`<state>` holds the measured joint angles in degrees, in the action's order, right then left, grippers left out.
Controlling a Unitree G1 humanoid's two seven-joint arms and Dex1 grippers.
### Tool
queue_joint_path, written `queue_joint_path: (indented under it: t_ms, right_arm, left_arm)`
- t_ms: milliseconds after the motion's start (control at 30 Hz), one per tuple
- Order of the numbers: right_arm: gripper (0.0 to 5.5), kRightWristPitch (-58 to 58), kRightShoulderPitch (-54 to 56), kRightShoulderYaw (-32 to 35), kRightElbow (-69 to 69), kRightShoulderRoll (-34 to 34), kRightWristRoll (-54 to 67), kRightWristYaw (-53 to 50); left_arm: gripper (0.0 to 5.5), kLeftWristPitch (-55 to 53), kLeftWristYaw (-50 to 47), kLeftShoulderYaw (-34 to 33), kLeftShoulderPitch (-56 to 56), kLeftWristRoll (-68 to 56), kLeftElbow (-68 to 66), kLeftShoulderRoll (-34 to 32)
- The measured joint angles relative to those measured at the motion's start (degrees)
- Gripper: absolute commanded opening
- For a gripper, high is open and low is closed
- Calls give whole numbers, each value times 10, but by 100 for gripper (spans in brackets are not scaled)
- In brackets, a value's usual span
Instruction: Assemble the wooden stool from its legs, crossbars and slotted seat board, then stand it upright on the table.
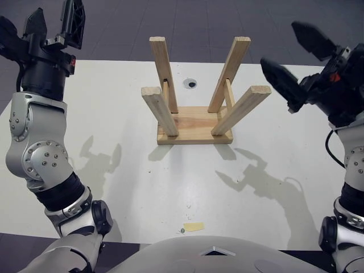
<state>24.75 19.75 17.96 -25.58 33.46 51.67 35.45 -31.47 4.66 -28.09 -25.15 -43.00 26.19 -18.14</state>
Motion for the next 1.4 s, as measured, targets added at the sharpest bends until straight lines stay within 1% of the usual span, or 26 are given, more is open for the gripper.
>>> queue_joint_path:
  t_ms: [100, 233, 267, 333, 433, 467, 533, 633, 733, 833, 933, 1000, 1067, 1167, 1200, 1267, 1300, 1333, 1400]
  right_arm:
    - [539, 0, 50, 0, -3, -25, 2, -71]
    - [539, -5, 114, -5, 10, -80, 3, -161]
    - [539, -2, 120, -14, 11, -88, -1, -172]
    - [539, 32, 113, -53, 5, -87, -14, -183]
    - [539, 107, 50, -118, -21, -34, -52, -166]
    - [539, 121, 31, -126, -30, -13, -59, -154]
    - [539, 128, 24, -126, -40, 3, -66, -141]
    - [539, 97, 25, -137, -35, -8, -98, -134]
    - [539, 56, 27, -138, -12, -49, -118, -137]
    - [539, 29, 29, -99, 4, -92, -83, -136]
    - [539, 25, 30, -66, -10, -90, -30, -108]
    - [539, 38, 30, -72, -38, -85, 0, -86]
    - [539, 49, 33, -91, -53, -86, 12, -82]
    - [539, 62, 46, -139, -51, -93, -12, -84]
    - [539, 62, 43, -154, -50, -89, -31, -71]
    - [539, 62, 31, -147, -48, -73, -31, -49]
    - [539, 61, 26, -127, -44, -59, -28, -37]
    - [539, 60, 23, -102, -40, -39, -25, -18]
    - [539, 60, 20, -58, -36, 8, -11, 23]
  left_arm:
    - [540, 7, -9, 3, -7, 0, -7, 0]
    - [540, 21, -29, 5, -15, 2, -13, 1]
    - [540, 24, -36, 6, -18, 6, -18, 2]
    - [540, 26, -49, 6, -21, 11, -28, 4]
    - [540, 24, -58, 12, -21, 12, -28, 1]
    - [540, 24, -59, 14, -19, 12, -27, -1]
    - [540, 23, -60, 19, -13, 12, -27, -1]
    - [540, 23, -62, 32, -6, 22, -28, 2]
    - [540, 26, -63, 43, -6, 24, -29, 11]
    - [540, 28, -63, 51, -6, 24, -29, 14]
    - [540, 31, -58, 53, -6, 24, -29, 14]
    - [540, 34, -56, 53, -6, 24, -29, 14]
    - [540, 38, -56, 49, -7, 23, -29, 13]
    - [540, 39, -54, 48, -8, 22, -28, 12]
    - [540, 34, -37, 60, -4, 21, -22, 6]
    - [540, 18, 18, 95, 22, 15, 8, -19]
    - [540, 6, 54, 114, 46, -1, 28, -31]
    - [540, -5, 90, 120, 72, -18, 42, -43]
    - [540, -13, 150, 114, 114, -35, 44, -78]
